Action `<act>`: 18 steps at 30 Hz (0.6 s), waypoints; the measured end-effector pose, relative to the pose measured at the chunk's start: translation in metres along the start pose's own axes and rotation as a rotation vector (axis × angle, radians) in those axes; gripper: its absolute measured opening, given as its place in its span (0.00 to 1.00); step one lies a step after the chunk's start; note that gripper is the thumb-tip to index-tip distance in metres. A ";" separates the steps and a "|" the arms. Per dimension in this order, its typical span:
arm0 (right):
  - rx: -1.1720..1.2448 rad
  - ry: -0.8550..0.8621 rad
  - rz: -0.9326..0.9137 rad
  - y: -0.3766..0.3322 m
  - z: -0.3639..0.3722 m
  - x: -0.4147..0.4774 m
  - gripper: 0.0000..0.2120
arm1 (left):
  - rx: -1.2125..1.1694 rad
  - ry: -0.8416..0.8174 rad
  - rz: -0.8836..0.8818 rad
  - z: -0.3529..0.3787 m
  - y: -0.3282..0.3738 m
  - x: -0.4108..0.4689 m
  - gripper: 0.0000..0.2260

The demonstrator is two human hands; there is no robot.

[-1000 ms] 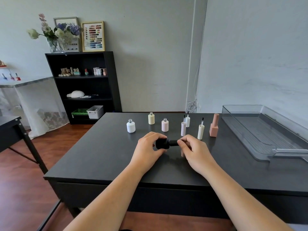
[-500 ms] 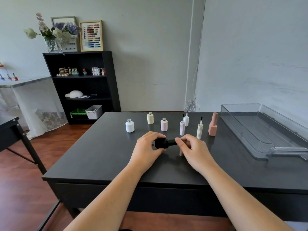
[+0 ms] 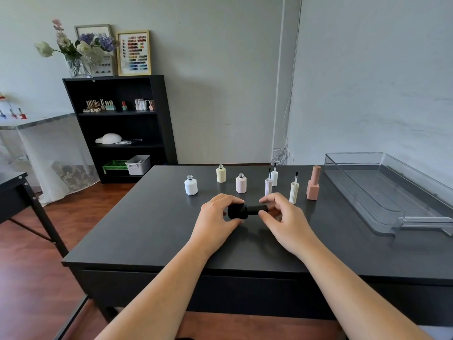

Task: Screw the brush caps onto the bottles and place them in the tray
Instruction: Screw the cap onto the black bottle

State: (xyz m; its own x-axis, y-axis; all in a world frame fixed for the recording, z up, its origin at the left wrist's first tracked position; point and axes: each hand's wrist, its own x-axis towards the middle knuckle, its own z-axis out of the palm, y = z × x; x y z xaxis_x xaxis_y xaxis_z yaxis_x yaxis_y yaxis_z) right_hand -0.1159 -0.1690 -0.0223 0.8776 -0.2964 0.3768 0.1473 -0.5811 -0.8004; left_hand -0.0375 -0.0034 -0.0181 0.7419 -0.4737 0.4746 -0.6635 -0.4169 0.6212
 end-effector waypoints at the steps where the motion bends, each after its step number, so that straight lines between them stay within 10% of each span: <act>1: -0.021 -0.001 -0.016 0.001 -0.001 0.000 0.02 | 0.001 -0.001 0.001 0.000 0.000 0.000 0.16; 6: -0.089 0.037 0.039 -0.002 -0.001 0.000 0.17 | 0.001 -0.014 0.006 -0.001 0.001 -0.001 0.16; 12: -0.053 -0.028 -0.042 -0.002 -0.001 -0.001 0.01 | 0.009 -0.017 0.011 -0.001 0.002 -0.001 0.15; 18: -0.118 0.018 0.017 -0.003 -0.001 0.000 0.18 | -0.005 -0.024 0.021 -0.001 0.002 0.000 0.15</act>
State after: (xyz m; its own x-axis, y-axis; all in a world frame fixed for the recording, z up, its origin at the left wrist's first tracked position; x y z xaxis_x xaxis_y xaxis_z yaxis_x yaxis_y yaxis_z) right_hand -0.1169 -0.1682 -0.0199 0.8710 -0.3202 0.3727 0.0768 -0.6604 -0.7470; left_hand -0.0389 -0.0034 -0.0166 0.7253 -0.5007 0.4724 -0.6783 -0.4028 0.6146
